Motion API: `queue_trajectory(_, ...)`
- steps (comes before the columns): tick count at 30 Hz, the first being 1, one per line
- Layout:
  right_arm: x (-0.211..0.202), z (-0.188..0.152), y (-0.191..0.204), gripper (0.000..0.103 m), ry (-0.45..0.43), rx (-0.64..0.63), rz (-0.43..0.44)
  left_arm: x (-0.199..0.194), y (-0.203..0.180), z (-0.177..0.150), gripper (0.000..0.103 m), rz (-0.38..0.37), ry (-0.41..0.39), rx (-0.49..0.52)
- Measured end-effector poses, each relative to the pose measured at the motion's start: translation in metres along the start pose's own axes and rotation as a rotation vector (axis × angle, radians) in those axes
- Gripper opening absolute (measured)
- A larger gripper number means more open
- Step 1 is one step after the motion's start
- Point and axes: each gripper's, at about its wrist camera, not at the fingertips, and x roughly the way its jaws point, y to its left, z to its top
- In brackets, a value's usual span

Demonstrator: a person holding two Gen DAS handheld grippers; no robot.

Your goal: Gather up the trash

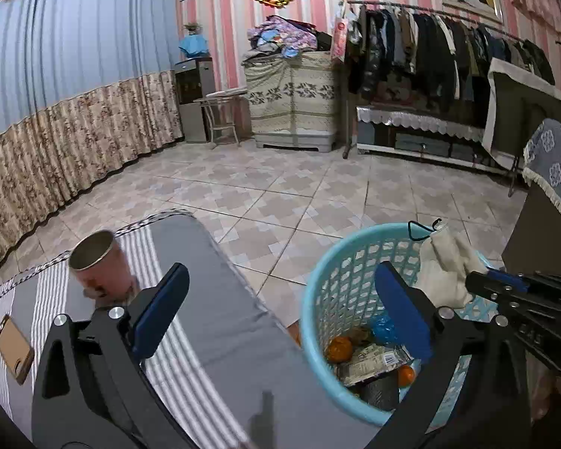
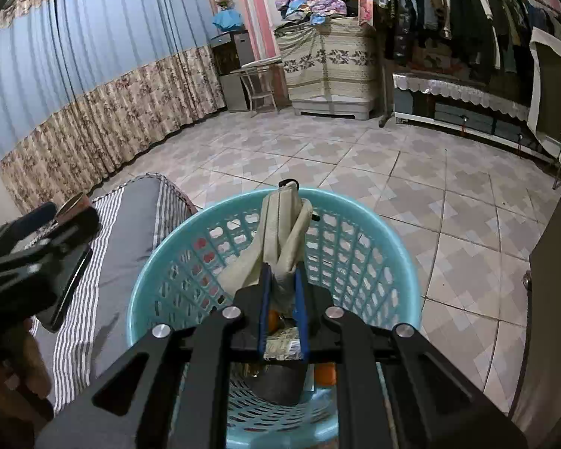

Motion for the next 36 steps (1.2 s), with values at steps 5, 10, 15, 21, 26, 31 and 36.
queue_trajectory(5,-0.001,0.001,0.005,0.019,-0.031,-0.009,-0.015,-0.011,0.015,-0.004,0.097,0.011,-0.011,-0.029)
queue_trajectory(10,0.001,0.002,0.0,0.061,-0.036,0.002,-0.037,-0.015,0.025,-0.008,0.097,0.023,-0.009,-0.05)
queue_trajectory(15,-0.006,0.001,0.001,0.088,-0.063,0.009,-0.058,-0.03,0.036,-0.014,0.097,0.049,-0.024,-0.064)
queue_trajectory(21,-0.041,-0.007,0.025,0.097,-0.163,-0.048,-0.044,-0.068,0.06,-0.021,0.098,0.096,-0.064,-0.09)
queue_trajectory(26,-0.078,-0.018,0.054,0.099,-0.223,-0.069,0.009,-0.113,0.087,-0.036,0.098,0.163,-0.089,-0.118)
queue_trajectory(31,-0.102,-0.036,0.09,0.099,-0.232,-0.136,0.051,-0.155,0.113,-0.054,0.098,0.233,-0.1,-0.147)
queue_trajectory(36,-0.12,-0.058,0.122,0.099,-0.241,-0.198,0.085,-0.189,0.132,-0.079,0.098,0.296,-0.101,-0.166)
